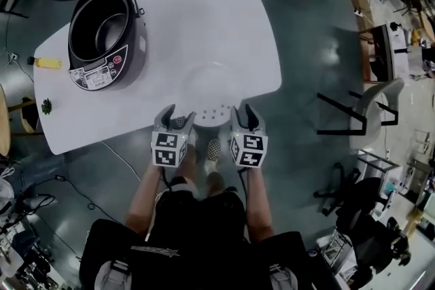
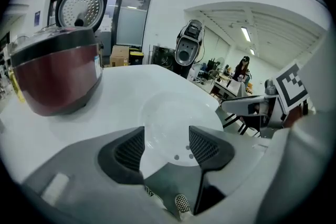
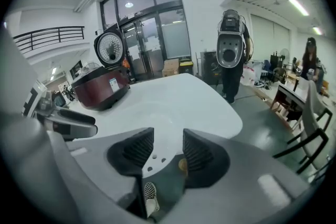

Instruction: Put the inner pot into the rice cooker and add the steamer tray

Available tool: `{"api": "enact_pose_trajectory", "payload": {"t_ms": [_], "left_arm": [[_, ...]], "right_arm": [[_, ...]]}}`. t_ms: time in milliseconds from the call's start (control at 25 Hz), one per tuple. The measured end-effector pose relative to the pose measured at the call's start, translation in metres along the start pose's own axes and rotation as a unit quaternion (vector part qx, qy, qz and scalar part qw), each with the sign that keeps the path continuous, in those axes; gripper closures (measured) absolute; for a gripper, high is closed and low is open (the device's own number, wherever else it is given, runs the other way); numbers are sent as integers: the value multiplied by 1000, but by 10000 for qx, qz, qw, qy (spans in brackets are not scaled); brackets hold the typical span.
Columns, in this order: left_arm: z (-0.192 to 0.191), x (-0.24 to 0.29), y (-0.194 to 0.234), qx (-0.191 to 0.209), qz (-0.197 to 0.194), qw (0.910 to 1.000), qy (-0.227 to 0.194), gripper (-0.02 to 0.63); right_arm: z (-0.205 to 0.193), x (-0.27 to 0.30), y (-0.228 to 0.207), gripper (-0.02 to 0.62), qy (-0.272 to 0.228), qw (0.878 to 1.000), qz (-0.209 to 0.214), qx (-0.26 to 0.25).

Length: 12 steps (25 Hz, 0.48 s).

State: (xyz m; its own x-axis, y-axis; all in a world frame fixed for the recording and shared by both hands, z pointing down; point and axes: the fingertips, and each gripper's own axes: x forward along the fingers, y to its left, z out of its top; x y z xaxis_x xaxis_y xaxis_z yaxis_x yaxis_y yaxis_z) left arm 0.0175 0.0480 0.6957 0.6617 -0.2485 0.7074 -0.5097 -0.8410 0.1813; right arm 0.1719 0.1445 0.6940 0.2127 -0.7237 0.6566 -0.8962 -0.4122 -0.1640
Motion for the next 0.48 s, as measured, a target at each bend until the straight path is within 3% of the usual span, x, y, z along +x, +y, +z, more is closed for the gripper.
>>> {"api": "enact_pose_trajectory", "payload": {"t_ms": [240,480], "left_arm": [[-16,25,5,-9,-12,9997,261,345],[-20,34,16,67,211,9995,246,347]], "right_arm": [[-21,22,-6,419,287,9996,-14,84],[-31,34,-9,419,469,9988,-11,140]]}}
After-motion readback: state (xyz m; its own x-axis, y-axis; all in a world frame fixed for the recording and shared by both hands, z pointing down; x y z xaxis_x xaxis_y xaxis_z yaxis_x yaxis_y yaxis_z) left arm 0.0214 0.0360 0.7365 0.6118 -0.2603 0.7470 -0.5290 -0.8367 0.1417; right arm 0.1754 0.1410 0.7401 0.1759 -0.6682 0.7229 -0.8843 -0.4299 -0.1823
